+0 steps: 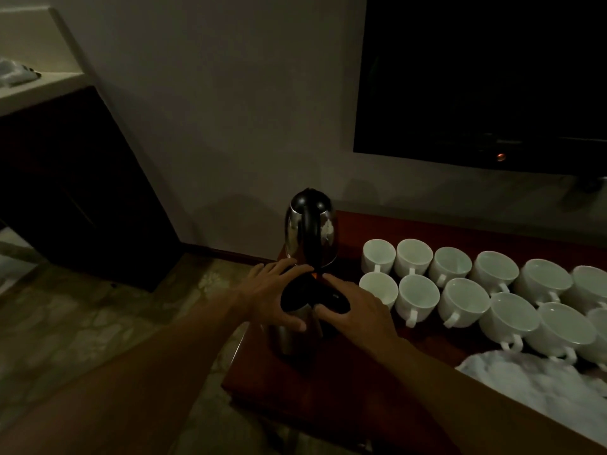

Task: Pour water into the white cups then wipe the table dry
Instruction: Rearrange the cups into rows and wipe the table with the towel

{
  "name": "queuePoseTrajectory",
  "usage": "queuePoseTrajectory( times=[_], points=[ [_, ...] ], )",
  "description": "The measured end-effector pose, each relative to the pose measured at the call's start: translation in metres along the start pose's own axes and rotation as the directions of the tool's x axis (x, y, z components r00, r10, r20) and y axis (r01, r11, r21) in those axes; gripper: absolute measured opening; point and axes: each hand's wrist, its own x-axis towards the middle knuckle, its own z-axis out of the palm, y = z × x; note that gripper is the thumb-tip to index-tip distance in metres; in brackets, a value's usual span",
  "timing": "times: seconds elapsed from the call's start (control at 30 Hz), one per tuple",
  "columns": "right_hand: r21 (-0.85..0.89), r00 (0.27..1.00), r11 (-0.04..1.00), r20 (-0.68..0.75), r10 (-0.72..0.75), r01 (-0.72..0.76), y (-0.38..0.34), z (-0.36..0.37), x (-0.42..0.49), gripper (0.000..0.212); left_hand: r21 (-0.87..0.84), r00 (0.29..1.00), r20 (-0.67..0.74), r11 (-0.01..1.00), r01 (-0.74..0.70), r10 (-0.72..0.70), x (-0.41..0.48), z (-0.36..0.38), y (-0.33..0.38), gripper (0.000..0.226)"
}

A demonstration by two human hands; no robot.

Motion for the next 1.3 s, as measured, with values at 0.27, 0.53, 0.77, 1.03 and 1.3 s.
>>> queuePoseTrajectory(
  times=[0.27, 0.53, 0.77, 1.03, 1.3],
  points=[
    [-0.015, 1.0, 1.0, 0.022, -0.021, 0.022, -0.005, -0.005, -0.001, 0.046, -0.019, 0.998, 0.01, 0.998, -0.055, 0.055, 0.008, -0.001, -0.004, 0.115],
    [0.023, 0.998, 0.999, 0.049, -0.025, 0.023, -0.011, -0.004, -0.001, 0.042, 0.018, 0.994, -0.048, 0.995, -0.099, 0.099, 0.002, -0.002, -0.006, 0.111],
    [0.057, 0.999, 0.998, 0.021, -0.031, 0.029, -0.029, -0.021, -0.004, 0.046, 0.051, 0.99, -0.072, 0.992, -0.115, 0.119, -0.007, -0.031, 0.0, 0.112],
    [0.111, 0.994, 0.991, -0.091, -0.061, 0.071, -0.065, -0.071, -0.001, 0.034, 0.169, 0.99, -0.049, 0.978, -0.121, 0.131, -0.012, -0.11, 0.028, 0.114],
    [0.011, 0.974, 0.996, -0.211, -0.082, 0.086, -0.076, -0.153, -0.015, 0.031, 0.153, 0.977, -0.08, 0.971, -0.182, 0.196, 0.003, -0.171, 0.088, 0.114]
  ],
)
